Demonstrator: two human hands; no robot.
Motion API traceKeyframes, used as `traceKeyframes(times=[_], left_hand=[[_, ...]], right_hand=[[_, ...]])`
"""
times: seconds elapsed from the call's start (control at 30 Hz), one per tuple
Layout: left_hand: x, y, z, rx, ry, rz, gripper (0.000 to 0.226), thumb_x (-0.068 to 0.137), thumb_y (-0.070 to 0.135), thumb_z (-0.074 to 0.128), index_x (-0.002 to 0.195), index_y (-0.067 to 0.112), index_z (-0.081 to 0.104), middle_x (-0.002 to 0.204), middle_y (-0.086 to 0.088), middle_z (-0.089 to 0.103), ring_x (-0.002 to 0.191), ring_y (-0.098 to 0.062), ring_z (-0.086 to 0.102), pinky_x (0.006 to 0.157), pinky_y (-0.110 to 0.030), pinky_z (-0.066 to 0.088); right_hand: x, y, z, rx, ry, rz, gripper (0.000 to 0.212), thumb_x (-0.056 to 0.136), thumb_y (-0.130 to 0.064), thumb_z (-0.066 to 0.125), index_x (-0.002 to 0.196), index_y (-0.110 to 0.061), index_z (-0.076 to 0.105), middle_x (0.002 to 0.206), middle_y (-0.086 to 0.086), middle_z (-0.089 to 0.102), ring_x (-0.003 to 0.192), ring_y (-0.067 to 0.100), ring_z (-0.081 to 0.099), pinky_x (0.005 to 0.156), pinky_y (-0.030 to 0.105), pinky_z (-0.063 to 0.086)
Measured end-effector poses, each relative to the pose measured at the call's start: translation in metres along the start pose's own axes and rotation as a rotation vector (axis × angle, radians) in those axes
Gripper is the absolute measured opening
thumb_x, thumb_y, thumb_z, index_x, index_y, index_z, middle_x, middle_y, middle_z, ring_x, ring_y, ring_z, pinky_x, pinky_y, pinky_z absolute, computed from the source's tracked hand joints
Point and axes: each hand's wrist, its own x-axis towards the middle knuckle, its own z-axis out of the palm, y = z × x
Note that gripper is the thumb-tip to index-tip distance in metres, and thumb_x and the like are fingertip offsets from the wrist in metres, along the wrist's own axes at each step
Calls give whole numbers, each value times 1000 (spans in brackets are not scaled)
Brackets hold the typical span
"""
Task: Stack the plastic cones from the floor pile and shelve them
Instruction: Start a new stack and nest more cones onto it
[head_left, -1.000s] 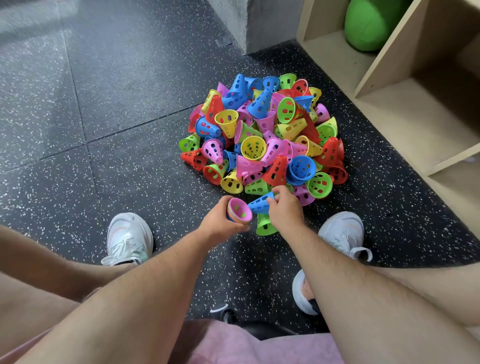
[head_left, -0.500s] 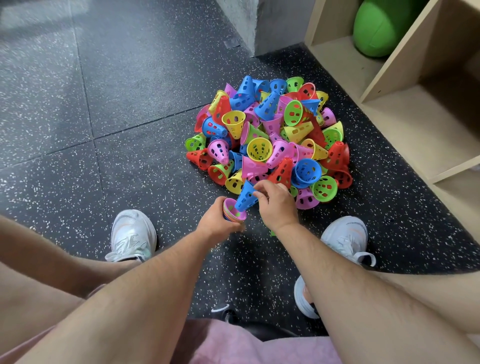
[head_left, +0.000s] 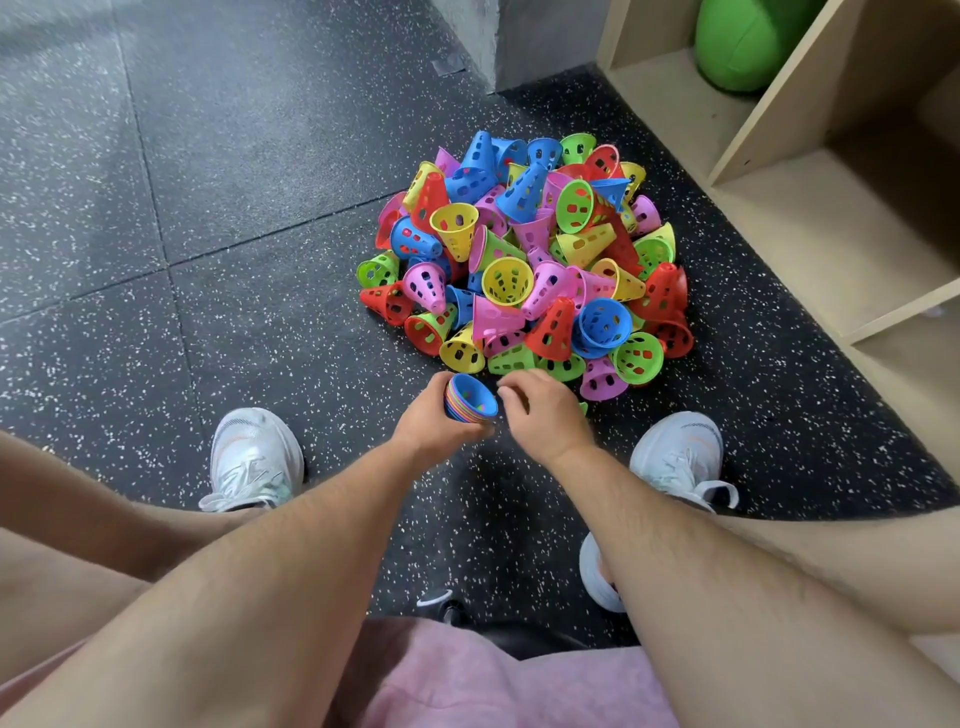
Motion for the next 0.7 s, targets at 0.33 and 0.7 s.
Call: traceKeyframes(times=[0.33,0.7], left_hand=[[-3,9,7,54,-91,28,69,67,32,94,122,34,52,104,16,69,93,-3,68,79,-21,50],[-6,1,1,97,-57,-32,65,69,31,93,119,32,52,102,14,68,91,-6,67,73,-20,49]], right_hand=[[-10,55,-9,6,168,712,53,85,-50,71,112,-8,56,112,9,59,92,25,61,71,33,49],[-10,34,-2,-56,7,380,13,99,-33,55,92,-22,59,95,-7,60,84,17,59,71,34,52]])
